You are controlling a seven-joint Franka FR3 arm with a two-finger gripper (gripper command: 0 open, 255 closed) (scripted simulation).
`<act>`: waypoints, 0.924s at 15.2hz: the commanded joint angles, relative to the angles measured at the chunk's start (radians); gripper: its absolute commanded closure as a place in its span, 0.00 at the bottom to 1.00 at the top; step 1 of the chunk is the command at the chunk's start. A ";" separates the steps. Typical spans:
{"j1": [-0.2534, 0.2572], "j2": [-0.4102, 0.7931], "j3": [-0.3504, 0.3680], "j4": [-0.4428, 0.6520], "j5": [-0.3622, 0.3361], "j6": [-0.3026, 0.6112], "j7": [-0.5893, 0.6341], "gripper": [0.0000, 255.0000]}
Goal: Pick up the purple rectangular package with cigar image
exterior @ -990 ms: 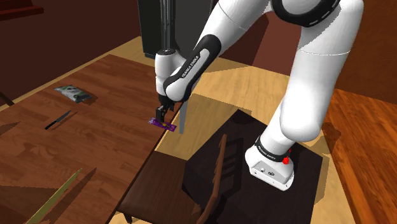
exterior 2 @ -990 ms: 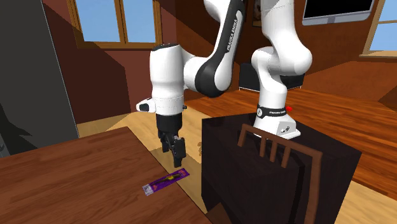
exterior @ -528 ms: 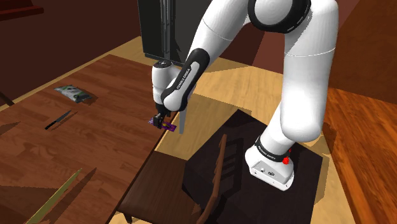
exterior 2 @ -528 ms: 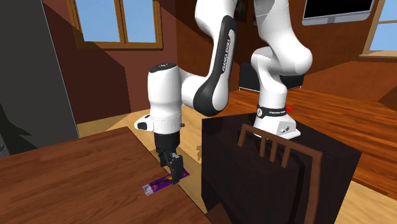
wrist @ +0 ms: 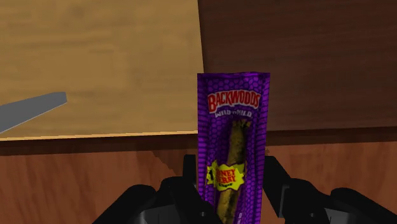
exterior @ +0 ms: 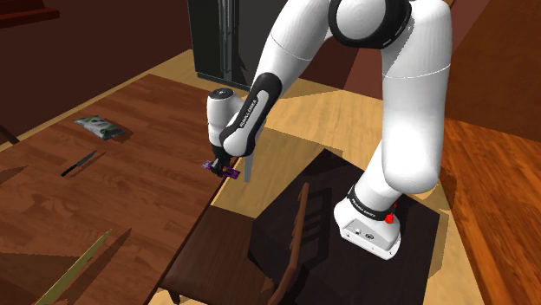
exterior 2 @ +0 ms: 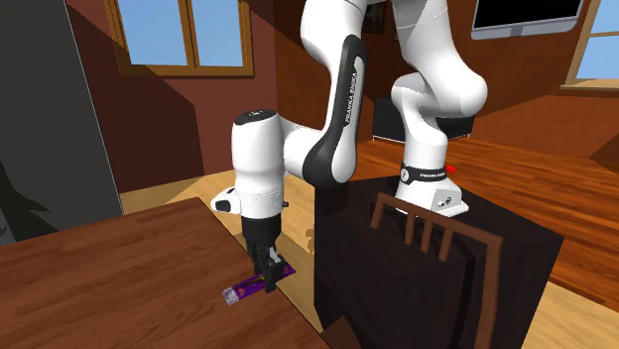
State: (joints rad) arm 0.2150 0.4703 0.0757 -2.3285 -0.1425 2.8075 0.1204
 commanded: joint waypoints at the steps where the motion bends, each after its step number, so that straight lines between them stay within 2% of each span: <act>1: 0.000 0.003 -0.001 0.000 0.000 0.001 0.000 1.00; 6: -0.001 0.004 -0.001 0.001 0.000 0.001 0.000 1.00; 14: -0.020 -0.108 0.024 -0.023 0.026 -0.087 -0.021 1.00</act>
State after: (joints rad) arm 0.1990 0.3804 0.0956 -2.3463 -0.1213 2.7340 0.1040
